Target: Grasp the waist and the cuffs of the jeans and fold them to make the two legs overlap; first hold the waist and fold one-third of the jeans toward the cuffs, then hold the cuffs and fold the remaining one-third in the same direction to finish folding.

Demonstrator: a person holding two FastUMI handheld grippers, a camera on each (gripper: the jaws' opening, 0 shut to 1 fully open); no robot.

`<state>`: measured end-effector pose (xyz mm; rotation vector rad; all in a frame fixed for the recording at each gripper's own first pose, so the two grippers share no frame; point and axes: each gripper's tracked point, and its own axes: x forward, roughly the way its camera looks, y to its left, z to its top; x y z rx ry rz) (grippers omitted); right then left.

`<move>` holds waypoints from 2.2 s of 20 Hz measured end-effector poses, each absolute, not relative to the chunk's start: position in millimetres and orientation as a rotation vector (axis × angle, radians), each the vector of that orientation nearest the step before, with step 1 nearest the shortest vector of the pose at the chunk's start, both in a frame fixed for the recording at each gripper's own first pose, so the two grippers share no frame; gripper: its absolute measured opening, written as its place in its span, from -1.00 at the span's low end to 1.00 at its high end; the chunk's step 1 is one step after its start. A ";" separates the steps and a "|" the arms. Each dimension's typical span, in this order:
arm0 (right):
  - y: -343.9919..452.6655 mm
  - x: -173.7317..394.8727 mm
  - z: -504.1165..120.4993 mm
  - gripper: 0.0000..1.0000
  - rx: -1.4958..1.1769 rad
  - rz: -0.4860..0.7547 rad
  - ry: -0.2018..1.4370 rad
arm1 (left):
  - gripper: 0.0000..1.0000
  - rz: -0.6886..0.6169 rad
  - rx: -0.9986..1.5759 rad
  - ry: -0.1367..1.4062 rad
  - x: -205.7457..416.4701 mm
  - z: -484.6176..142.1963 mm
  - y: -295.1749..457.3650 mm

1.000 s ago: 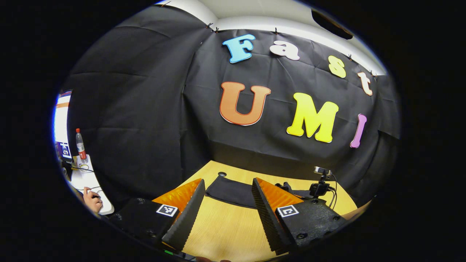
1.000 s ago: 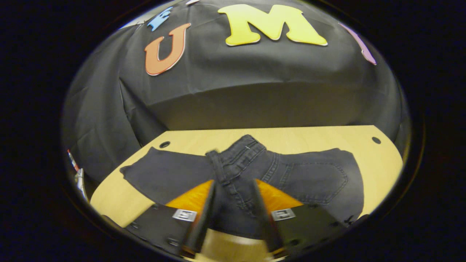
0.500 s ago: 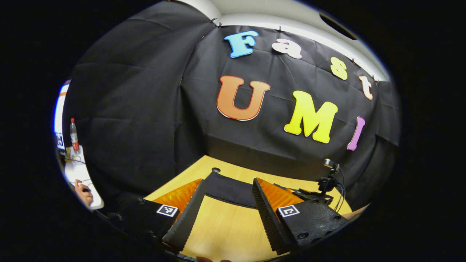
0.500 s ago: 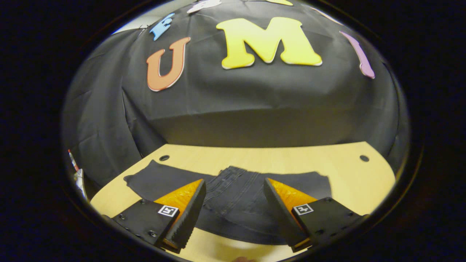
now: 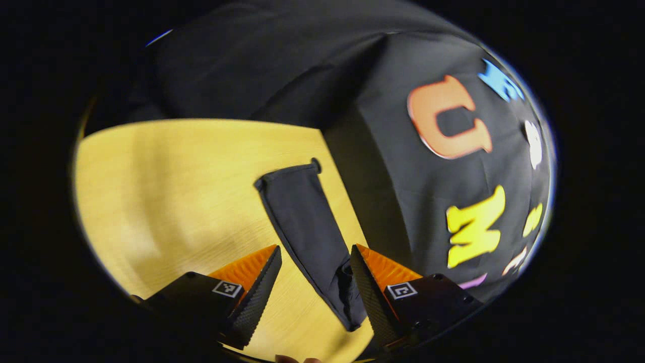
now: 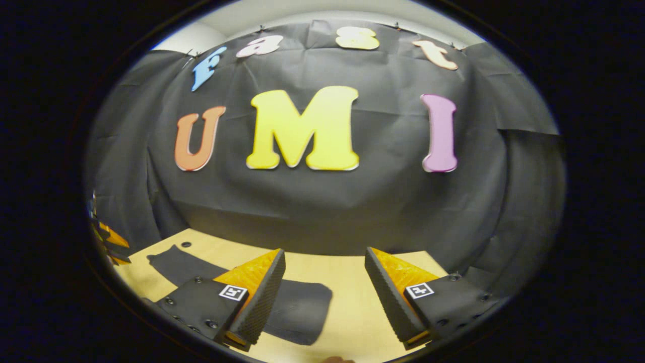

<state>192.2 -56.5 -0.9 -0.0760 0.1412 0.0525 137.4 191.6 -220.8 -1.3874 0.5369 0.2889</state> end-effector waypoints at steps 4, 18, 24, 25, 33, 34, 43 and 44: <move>-110.5 166.0 35.0 0.96 -0.091 -0.045 0.100 | 0.78 0.343 -1.408 0.586 165.3 -263.8 208.6; -176.0 126.6 88.3 0.86 -0.071 -0.179 0.047 | 0.77 0.394 -1.598 0.550 238.0 -313.4 226.0; -181.1 119.9 83.6 0.86 -0.085 -0.185 0.072 | 0.33 0.367 -1.620 0.542 258.6 -332.1 222.7; -182.5 119.4 84.3 0.86 -0.096 -0.185 0.075 | 0.18 0.372 -1.616 0.546 260.6 -337.2 220.2; -185.2 117.6 85.7 0.86 -0.093 -0.190 0.083 | -0.92 0.335 -1.514 0.483 263.5 -314.6 222.2; -183.8 117.0 85.0 0.86 -0.092 -0.185 0.084 | -0.92 0.327 -1.513 0.472 263.4 -306.3 222.4; -171.5 122.5 76.1 0.94 -0.060 -0.122 0.092 | -0.92 0.136 -1.300 0.350 263.3 -180.6 181.7; -168.8 124.5 77.2 0.94 -0.056 -0.116 0.086 | -0.92 0.114 -1.291 0.331 263.6 -161.6 171.1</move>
